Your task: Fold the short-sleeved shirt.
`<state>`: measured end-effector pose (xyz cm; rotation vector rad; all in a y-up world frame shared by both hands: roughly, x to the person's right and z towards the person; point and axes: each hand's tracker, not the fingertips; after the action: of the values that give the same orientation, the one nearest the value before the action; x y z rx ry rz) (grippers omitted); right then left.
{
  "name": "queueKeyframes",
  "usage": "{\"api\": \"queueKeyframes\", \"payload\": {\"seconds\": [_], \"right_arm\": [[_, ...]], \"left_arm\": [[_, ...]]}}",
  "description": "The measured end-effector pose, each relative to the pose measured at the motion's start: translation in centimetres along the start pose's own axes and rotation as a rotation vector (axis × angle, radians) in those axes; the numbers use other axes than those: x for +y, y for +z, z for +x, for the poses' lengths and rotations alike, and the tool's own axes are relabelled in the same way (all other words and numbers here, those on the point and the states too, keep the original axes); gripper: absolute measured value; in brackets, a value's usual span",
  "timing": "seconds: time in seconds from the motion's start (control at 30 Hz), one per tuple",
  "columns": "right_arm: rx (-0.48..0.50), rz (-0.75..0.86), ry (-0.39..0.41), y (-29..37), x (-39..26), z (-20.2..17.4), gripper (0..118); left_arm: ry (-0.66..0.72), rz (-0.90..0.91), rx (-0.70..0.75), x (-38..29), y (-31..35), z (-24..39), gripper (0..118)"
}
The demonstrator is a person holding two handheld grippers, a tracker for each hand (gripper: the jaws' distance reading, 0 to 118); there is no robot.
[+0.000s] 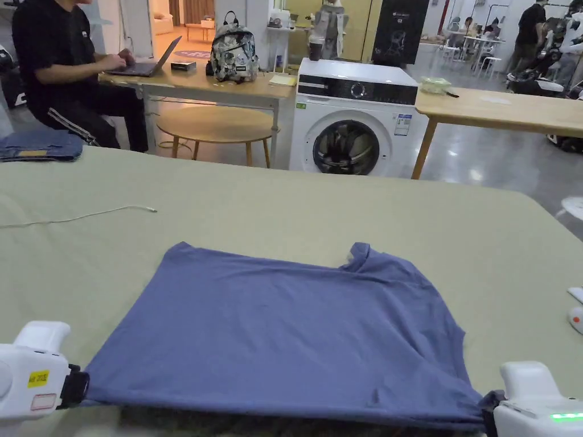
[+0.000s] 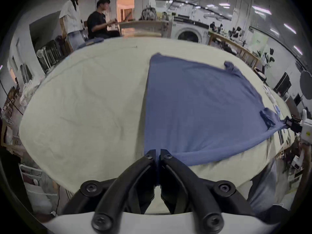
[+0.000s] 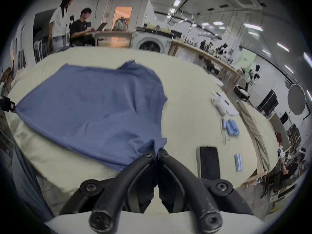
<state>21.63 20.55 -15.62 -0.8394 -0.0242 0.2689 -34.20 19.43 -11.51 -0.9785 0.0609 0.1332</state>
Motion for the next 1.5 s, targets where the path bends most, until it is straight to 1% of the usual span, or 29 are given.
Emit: {"api": "queueKeyframes", "payload": {"seconds": [0.17, 0.27, 0.3, 0.37, 0.47, 0.6, 0.63, 0.67, 0.7, 0.73, 0.77, 0.8, 0.83, 0.87, 0.93, 0.97, 1.1, 1.17, 1.2, 1.23, 1.27, 1.3, 1.33, 1.37, 1.4, 1.43, 1.5], "right_arm": [[0.027, -0.124, 0.005, -2.7, -1.7, 0.1, 0], [0.045, -0.183, -0.007, -4.3, -2.2, 0.3, 0], [0.055, -0.194, -0.029, -5.0, -2.5, 0.3, 1], [0.067, -0.239, -0.038, -6.3, -3.0, 0.4, 1], [0.076, -0.269, -0.053, -7.9, -3.9, 0.2, 1], [0.070, -0.256, -0.057, -8.2, -4.3, -0.1, 3], [0.070, -0.256, -0.057, -8.1, -4.2, 0.0, 7], [0.070, -0.258, -0.056, -8.0, -3.9, 0.1, 13], [0.072, -0.261, -0.058, -7.6, -3.5, 0.4, 28], [0.068, -0.266, -0.062, -7.2, -3.0, 0.5, 57], [0.052, -0.266, -0.070, -6.6, -2.4, 0.8, 76], [0.034, -0.256, -0.084, -6.1, -1.9, 1.0, 85], [0.029, -0.229, -0.092, -5.3, -1.2, 1.2, 85], [0.032, -0.174, -0.108, -4.5, -0.3, 1.4, 85], [0.043, -0.121, -0.129, -3.6, 1.2, 1.3, 85], [0.040, -0.095, -0.131, -3.1, 2.1, 1.1, 85], [0.033, 0.102, -0.155, -2.0, 4.1, -0.7, 84], [0.047, 0.232, -0.182, -1.4, 4.6, -1.7, 75], [0.048, 0.278, -0.184, -1.0, 4.9, -2.4, 74], [0.047, 0.316, -0.192, -0.4, 5.1, -3.0, 62], [0.037, 0.349, -0.196, -0.1, 5.3, -3.6, 46], [0.045, 0.388, -0.204, 0.2, 5.4, -4.1, 25], [0.046, 0.416, -0.214, 0.3, 5.5, -4.5, 10], [0.043, 0.441, -0.218, 0.3, 5.8, -4.8, 10], [0.049, 0.469, -0.226, 0.6, 5.8, -5.2, 6], [0.062, 0.493, -0.237, 0.8, 5.8, -5.4, 0], [0.044, 0.522, -0.246, 1.2, 5.9, -5.7, 0]], "left_arm": [[-0.011, -0.105, 0.001, -1.1, -2.1, 0.0, 0], [-0.033, -0.158, 0.014, -1.2, -3.5, 0.1, 0], [-0.030, -0.178, 0.017, -1.3, -4.1, 0.1, 0], [-0.026, -0.198, 0.019, -1.4, -5.0, 0.0, 0], [-0.007, -0.208, 0.021, -1.8, -6.0, -0.3, 0], [0.021, -0.196, 0.008, -2.1, -5.7, -0.7, 0], [0.029, -0.190, 0.002, -2.0, -5.5, -0.9, 0], [0.037, -0.184, -0.006, -1.9, -5.3, -1.0, 2], [0.050, -0.180, -0.012, -1.8, -4.9, -1.1, 8], [0.062, -0.166, -0.013, -1.6, -4.3, -1.0, 21], [0.069, -0.138, -0.012, -1.2, -3.7, -0.9, 32], [0.066, -0.106, -0.010, -0.7, -3.1, -0.6, 42], [0.064, -0.079, -0.010, -0.2, -2.6, -0.4, 45], [0.066, -0.049, -0.013, 0.5, -2.2, -0.1, 45], [0.069, 0.005, -0.029, 1.8, -1.4, 0.6, 45], [0.066, 0.053, -0.044, 2.5, -1.1, 1.0, 45], [0.034, 0.217, -0.051, 4.5, 0.0, 3.2, 45], [0.005, 0.307, -0.051, 5.1, 0.5, 4.5, 45], [-0.005, 0.358, -0.038, 5.3, 0.8, 5.3, 45], [-0.016, 0.390, -0.029, 5.4, 1.2, 5.9, 45], [-0.023, 0.425, -0.027, 5.6, 1.3, 6.5, 44], [-0.028, 0.463, -0.026, 5.7, 1.6, 7.0, 41], [-0.033, 0.496, -0.022, 5.8, 2.0, 7.6, 33], [-0.046, 0.528, 0.000, 5.8, 2.3, 8.1, 26], [-0.060, 0.558, 0.014, 5.9, 2.6, 8.5, 19], [-0.071, 0.591, 0.026, 5.9, 2.9, 8.9, 11], [-0.091, 0.673, 0.055, 5.6, 3.6, 9.5, 0]]}}
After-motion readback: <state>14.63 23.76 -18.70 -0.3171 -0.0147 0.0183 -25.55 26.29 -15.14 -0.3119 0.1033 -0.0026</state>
